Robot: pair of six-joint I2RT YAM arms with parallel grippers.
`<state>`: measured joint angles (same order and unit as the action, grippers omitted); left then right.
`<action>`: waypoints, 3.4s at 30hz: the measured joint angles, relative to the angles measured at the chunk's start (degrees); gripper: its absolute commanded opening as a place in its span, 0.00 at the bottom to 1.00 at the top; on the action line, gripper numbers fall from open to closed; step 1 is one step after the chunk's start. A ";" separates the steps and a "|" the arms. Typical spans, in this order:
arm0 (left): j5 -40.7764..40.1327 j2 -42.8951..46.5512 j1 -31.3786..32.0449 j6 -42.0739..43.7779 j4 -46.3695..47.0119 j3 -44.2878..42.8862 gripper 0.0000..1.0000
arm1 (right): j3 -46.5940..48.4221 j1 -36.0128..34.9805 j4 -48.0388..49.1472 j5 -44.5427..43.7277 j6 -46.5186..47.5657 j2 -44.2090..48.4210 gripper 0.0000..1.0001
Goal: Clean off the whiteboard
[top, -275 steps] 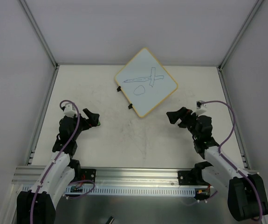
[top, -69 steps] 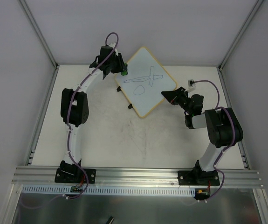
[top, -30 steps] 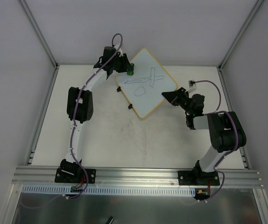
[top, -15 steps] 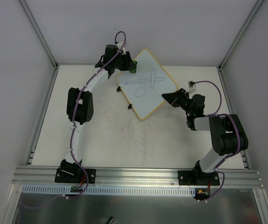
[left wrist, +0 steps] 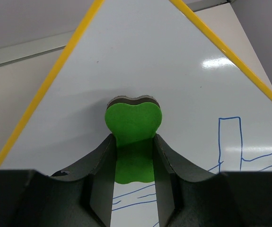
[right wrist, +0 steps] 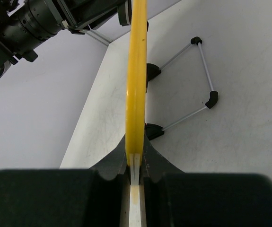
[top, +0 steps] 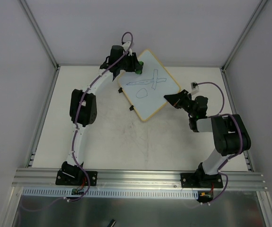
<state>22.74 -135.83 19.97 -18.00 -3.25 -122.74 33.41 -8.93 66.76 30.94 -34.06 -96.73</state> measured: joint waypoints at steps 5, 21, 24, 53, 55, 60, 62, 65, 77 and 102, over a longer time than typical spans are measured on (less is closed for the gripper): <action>0.85 -1.07 0.61 0.00 0.57 -0.83 0.00 | 0.00 0.00 0.26 0.07 0.00 -0.17 0.00; 2.08 -3.80 1.66 -0.24 1.03 -3.67 0.00 | 0.00 0.00 0.24 -0.04 -0.28 -0.24 0.00; 2.73 -3.80 2.01 -0.13 1.14 -4.00 0.00 | 0.00 0.00 0.24 -0.04 -0.28 -0.24 0.00; 0.24 3.69 15.58 20.65 3.08 3.45 0.00 | 0.00 0.11 -0.22 -0.13 -0.81 -0.42 0.00; -0.04 3.69 15.61 20.74 3.08 3.45 0.00 | -0.02 0.11 -0.22 -0.13 -0.83 -0.42 0.00; -1.42 3.65 15.72 20.76 2.84 3.15 0.00 | 0.00 0.11 -0.22 -0.17 -0.85 -0.42 0.00; -2.49 3.30 15.67 20.57 2.62 2.38 0.00 | 0.00 0.11 -0.22 -0.15 -0.85 -0.42 0.00; -3.43 1.97 15.21 19.67 2.56 0.31 0.00 | 0.00 0.11 -0.37 -0.28 -0.90 -0.42 0.00; -2.36 -2.23 8.24 9.81 4.39 -2.82 0.00 | 0.00 0.09 -0.39 -0.17 -0.92 -0.42 0.00; -5.05 -4.79 -1.90 -9.40 3.61 -0.66 0.00 | 0.00 -0.02 -0.11 0.00 -0.85 -0.42 0.00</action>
<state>17.69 -140.62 18.06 -27.40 0.36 -123.39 33.41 -8.95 66.65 30.94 -34.92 -97.14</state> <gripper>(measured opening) 0.318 0.089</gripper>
